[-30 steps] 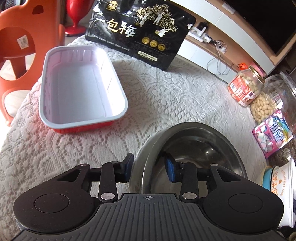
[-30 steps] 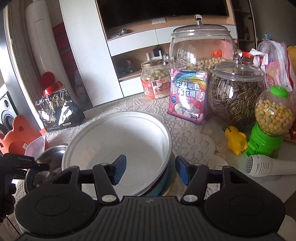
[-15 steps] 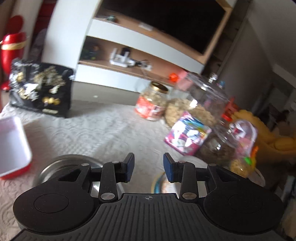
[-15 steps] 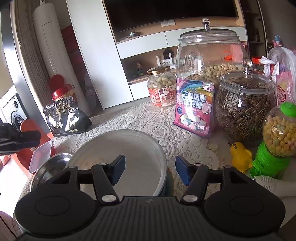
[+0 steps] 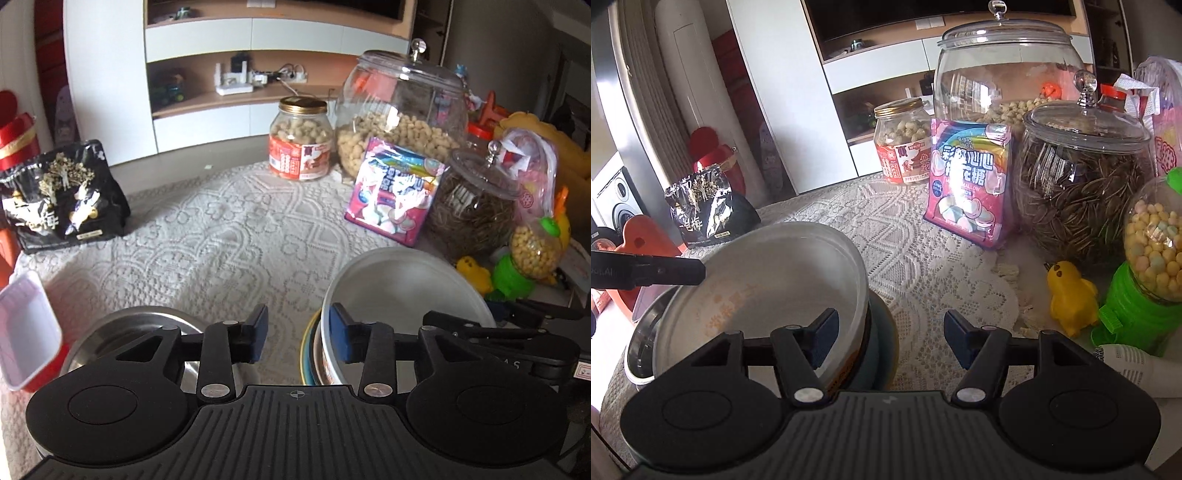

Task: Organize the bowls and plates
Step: 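Grasp the rim of the bowl stack with both grippers and lift it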

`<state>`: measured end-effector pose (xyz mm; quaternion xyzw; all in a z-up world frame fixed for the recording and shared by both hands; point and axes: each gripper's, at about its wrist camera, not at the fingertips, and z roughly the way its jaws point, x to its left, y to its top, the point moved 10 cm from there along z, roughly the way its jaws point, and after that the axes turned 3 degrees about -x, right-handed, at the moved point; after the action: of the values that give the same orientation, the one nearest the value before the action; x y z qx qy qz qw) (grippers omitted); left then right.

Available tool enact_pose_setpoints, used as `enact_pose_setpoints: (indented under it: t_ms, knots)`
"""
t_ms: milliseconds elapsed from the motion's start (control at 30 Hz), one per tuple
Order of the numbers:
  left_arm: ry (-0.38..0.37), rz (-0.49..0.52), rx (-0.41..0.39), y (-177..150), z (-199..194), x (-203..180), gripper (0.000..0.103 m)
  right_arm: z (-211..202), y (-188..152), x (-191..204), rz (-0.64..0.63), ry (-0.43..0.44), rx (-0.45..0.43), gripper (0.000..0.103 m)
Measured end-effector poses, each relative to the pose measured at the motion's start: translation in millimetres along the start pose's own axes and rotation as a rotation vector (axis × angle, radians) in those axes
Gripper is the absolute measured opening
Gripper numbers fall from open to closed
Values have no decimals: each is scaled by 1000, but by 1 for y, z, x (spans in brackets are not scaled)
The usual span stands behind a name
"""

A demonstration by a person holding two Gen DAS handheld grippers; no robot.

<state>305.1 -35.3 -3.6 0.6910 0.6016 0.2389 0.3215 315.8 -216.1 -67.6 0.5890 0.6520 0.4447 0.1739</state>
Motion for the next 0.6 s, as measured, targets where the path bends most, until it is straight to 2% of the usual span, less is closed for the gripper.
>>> enact_pose_setpoints:
  t_ms: [133, 233, 300, 367, 467, 500, 600]
  knots:
    - [-22, -8, 120, -15, 20, -7, 43, 6, -12, -1, 57, 62, 42, 64]
    - [-8, -18, 179, -24, 35, -7, 42, 7, -12, 4, 52, 73, 79, 63]
    - [-8, -40, 209, -29, 42, -5, 41, 10, -13, 9, 51, 89, 145, 62]
    - [-40, -91, 249, -36, 49, -4, 40, 17, -13, 10, 82, 113, 242, 57]
    - [-88, -144, 294, -45, 56, -6, 40, 27, -14, 7, 115, 114, 345, 56]
    - [-98, -149, 304, -48, 58, -9, 41, 30, -14, 7, 100, 114, 361, 56]
    - [-120, -150, 314, -50, 62, -17, 53, 34, -24, 7, 116, 149, 385, 56]
